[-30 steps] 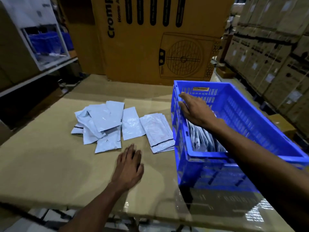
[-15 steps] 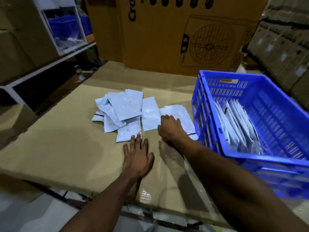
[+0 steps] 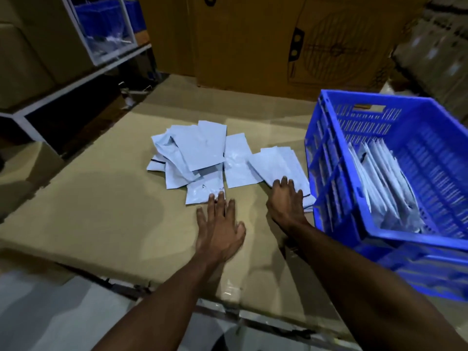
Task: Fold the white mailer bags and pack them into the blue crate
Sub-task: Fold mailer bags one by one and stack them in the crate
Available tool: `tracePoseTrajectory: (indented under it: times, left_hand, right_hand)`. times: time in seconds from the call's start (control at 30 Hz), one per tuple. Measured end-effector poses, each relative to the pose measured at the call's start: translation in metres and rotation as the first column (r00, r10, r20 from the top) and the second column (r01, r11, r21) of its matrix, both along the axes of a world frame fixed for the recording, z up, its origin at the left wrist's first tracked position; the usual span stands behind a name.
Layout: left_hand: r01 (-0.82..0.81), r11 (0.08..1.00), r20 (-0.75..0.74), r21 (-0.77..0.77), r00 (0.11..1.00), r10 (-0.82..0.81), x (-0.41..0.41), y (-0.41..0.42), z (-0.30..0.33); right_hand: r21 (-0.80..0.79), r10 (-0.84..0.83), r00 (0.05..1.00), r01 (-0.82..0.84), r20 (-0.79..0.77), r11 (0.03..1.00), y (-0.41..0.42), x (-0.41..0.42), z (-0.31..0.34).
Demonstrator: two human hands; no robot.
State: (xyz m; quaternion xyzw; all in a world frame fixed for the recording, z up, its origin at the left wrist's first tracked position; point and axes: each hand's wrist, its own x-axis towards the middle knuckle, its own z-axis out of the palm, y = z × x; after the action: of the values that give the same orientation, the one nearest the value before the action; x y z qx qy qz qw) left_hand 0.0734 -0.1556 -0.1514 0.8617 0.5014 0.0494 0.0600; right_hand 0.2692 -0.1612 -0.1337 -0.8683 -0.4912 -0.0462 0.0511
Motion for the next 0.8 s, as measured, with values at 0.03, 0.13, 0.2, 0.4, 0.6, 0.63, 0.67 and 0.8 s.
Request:
tracePoseTrajectory:
  times: [0.03,0.13,0.2,0.4,0.6,0.63,0.67,0.8]
  left_hand:
    - [0.001,1.0,0.008,0.006,1.0,-0.001,0.0,0.001,-0.001]
    - [-0.013,0.996,0.078,0.093,0.997,0.006,-0.002,-0.002,0.001]
    - [-0.026,0.973,0.087,0.229,0.996,0.006,-0.004,-0.004,0.006]
    - [0.35,0.831,-0.085,0.433,0.933,-0.349,-0.013,-0.015,0.004]
    - [0.407,0.857,-0.015,0.315,0.905,-0.425,-0.034,-0.034,-0.014]
    - [0.398,0.871,0.006,0.287,0.909,-0.417,-0.037,-0.036,-0.013]
    - [0.396,0.879,0.034,0.264,0.908,-0.419,-0.04,-0.039,-0.011]
    - [0.362,0.887,0.152,0.287,0.897,-0.415,-0.046,-0.044,-0.004]
  right_hand:
    - [0.014,0.04,0.999,-0.04,-0.003,0.999,-0.005,-0.003,0.0]
    - [0.049,0.177,0.983,-0.179,0.042,0.983,-0.024,-0.017,-0.006]
    - [0.068,0.3,0.953,-0.303,0.048,0.951,-0.042,-0.031,-0.012]
    - [0.153,0.648,0.757,-0.652,0.078,0.743,-0.091,-0.046,-0.032]
    - [0.152,0.764,0.644,-0.76,0.045,0.632,-0.109,-0.043,-0.03]
    - [0.148,0.777,0.628,-0.774,0.046,0.616,-0.11,-0.042,-0.03]
    - [0.14,0.787,0.614,-0.785,0.051,0.604,-0.11,-0.042,-0.029]
    - [0.207,0.739,0.674,-0.721,-0.012,0.661,-0.108,-0.053,-0.016]
